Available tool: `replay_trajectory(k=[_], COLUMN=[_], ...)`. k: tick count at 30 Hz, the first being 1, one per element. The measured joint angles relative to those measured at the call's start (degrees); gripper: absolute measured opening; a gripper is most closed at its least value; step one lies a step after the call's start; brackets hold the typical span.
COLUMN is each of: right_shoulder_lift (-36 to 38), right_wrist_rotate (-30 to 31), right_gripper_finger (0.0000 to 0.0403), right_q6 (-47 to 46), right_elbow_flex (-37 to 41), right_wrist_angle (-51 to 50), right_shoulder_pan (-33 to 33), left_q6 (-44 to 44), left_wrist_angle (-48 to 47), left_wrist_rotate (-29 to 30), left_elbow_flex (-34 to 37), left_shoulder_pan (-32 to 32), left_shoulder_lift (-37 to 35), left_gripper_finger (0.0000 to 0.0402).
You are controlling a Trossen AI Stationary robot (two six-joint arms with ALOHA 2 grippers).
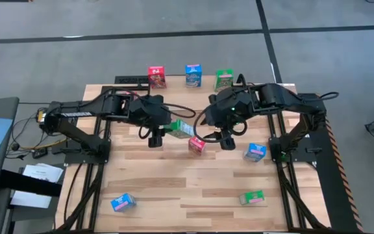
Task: Stack cereal on shelf
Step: Put the top green cereal box on the shelf aligned with the other green cereal box
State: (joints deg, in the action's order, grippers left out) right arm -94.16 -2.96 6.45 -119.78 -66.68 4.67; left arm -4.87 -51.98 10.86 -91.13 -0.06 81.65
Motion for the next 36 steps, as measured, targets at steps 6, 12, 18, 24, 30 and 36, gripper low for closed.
replay_trajectory(k=[6, 12, 18, 24, 30, 36], right_shoulder_lift=[-0.02, 0.07, 0.06, 0.07, 0.09, 0.09], right_wrist_rotate=[2.29, 5.92, 5.92, 5.99, 5.99, 5.95], right_gripper_finger=[0.0256, 0.0256, 0.0256, 0.0256, 0.0256, 0.0256], right_q6=[3.48, -0.32, -6.91, -8.38, -10.90, -9.51], right_elbow_flex=[3.12, 4.64, 6.90, 8.68, 8.86, 8.86], right_wrist_angle=[5.93, 7.82, 10.51, 10.81, 10.61, 9.53], right_shoulder_pan=[0.02, -0.81, -2.22, -2.26, -2.25, -2.14], left_q6=[1.61, 4.53, 5.10, 4.20, 3.68, 3.62], left_wrist_angle=[3.01, 4.62, 7.20, 7.59, 7.58, 7.65], left_wrist_rotate=[-0.12, -0.14, -0.14, -0.16, -0.16, -0.09], left_elbow_flex=[0.00, 0.00, 0.00, 0.00, 0.00, 0.00], left_shoulder_pan=[0.18, 0.16, 0.03, 0.00, 0.00, 0.00], left_shoulder_lift=[0.01, 0.00, 0.02, 0.02, 0.02, 0.02], left_gripper_finger=[0.0178, 0.0178, 0.0178, 0.0178, 0.0178, 0.0178])
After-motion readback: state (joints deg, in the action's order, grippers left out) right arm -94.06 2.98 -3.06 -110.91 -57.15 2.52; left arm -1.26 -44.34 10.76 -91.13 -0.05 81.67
